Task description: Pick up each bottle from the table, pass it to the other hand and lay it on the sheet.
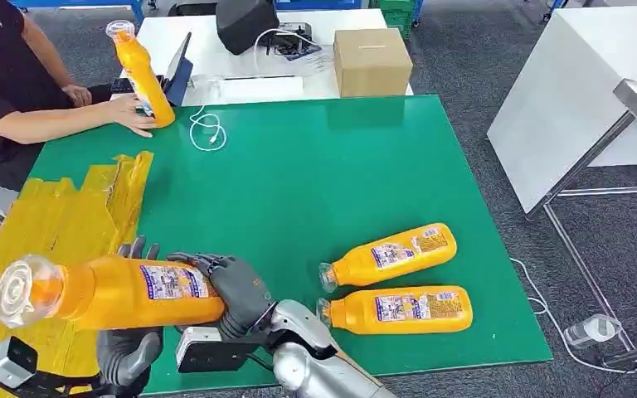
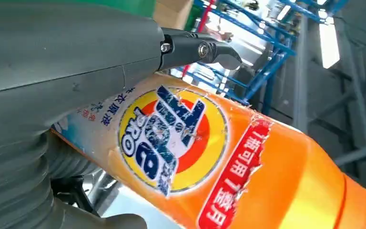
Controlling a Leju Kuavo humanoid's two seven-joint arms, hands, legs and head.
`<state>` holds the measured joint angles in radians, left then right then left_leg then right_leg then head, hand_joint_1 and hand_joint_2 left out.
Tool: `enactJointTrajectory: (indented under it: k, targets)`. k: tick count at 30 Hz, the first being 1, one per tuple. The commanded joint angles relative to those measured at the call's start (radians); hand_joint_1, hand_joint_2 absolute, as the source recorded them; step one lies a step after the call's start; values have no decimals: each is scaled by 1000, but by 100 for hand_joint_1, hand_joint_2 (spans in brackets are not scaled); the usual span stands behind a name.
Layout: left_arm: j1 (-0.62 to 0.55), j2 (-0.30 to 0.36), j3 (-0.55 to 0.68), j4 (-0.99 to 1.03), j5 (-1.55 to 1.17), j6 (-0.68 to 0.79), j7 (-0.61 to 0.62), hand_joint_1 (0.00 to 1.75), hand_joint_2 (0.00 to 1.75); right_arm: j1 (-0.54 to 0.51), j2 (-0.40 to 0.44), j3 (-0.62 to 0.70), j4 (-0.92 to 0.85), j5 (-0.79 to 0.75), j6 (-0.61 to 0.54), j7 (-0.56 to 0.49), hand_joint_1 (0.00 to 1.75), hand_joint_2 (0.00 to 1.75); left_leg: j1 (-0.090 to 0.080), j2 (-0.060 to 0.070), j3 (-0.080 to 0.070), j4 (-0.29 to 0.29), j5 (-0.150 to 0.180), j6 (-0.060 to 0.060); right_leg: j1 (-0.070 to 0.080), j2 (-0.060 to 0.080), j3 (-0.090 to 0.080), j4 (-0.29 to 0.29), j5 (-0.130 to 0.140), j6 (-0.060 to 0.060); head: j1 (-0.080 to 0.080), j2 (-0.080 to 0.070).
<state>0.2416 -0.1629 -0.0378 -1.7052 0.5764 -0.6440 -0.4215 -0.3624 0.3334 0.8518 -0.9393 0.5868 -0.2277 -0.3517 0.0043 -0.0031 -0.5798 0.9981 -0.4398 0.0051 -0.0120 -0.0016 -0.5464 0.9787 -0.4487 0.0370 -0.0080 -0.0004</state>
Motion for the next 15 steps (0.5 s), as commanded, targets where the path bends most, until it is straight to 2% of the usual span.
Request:
enactJointTrajectory:
  k: [1,6,7,9,12,13,14,15]
  targets:
    - [-54,10,-21,-12,6,1,-3,0,175,8,16,123,202,-18,-5,-2,175,175,2,-2,5,-2,-1,-1,2,-2,6,-4,-1,-2,0,0]
    - [-59,8,-22,-8,2,4,2,0,175,7,16,122,202,-21,-5,0,175,175,1,-2,2,-1,0,0,1,-2,2,-2,-1,-1,0,0]
    - [-59,8,-22,-8,2,4,2,0,175,7,16,122,202,-21,-5,0,175,175,2,-3,6,-2,-2,0,2,-4,8,-4,-2,-2,0,0]
    - [-59,8,-22,-8,2,4,2,0,175,7,16,122,202,-21,-5,0,175,175,1,-2,1,-1,0,0,1,-2,2,-2,-1,-1,0,0]
    - [-58,15,-31,-3,-17,7,7,0,175,4,16,123,198,-23,-7,3,175,175,1,-4,4,-2,0,0,1,-4,5,-3,-1,-1,0,0]
    - [-56,19,-34,0,-37,13,3,52,175,3,16,122,197,-25,-6,5,175,175,1,-3,3,-1,0,0,1,-3,4,-2,-1,-1,0,0]
    - [-56,21,-36,0,-50,14,-5,175,175,3,16,123,197,-25,-6,6,175,175,2,-4,4,-1,-1,-1,2,-4,6,-3,-2,-2,0,0]
    - [-56,21,-38,1,-55,13,-8,175,175,1,16,123,196,-25,-5,6,175,175,1,-3,3,-2,0,0,1,-3,4,-2,-1,-1,0,0]
